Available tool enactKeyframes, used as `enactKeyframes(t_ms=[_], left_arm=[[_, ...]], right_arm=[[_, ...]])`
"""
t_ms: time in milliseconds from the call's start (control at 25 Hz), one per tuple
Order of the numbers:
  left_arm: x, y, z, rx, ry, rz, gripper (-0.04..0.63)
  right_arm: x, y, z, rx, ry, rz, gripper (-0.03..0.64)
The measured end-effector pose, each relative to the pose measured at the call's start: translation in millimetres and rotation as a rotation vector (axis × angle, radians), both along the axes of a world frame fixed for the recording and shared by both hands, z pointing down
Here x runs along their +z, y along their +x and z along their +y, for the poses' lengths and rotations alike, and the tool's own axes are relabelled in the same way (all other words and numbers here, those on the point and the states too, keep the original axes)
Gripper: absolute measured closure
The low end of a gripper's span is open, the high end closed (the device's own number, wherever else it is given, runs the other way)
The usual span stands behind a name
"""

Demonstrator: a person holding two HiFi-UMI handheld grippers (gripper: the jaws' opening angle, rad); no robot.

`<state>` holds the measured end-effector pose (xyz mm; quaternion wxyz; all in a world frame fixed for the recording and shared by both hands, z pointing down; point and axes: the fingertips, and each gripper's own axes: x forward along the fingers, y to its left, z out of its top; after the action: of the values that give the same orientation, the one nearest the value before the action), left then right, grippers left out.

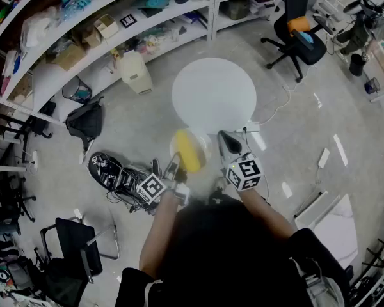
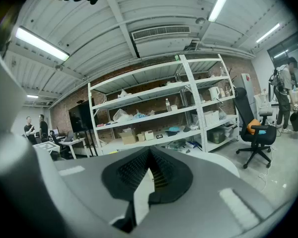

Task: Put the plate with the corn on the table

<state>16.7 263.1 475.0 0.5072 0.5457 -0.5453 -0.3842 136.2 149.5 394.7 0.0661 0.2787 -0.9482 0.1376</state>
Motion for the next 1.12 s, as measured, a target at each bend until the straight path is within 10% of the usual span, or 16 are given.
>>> enactKeyframes(t_ms=[1120], left_arm=[[10, 1, -5, -0.02, -0.025, 0.014, 0.574]], right_arm=[[-5, 4, -10, 0.006, 0.027, -0.022, 0.609]])
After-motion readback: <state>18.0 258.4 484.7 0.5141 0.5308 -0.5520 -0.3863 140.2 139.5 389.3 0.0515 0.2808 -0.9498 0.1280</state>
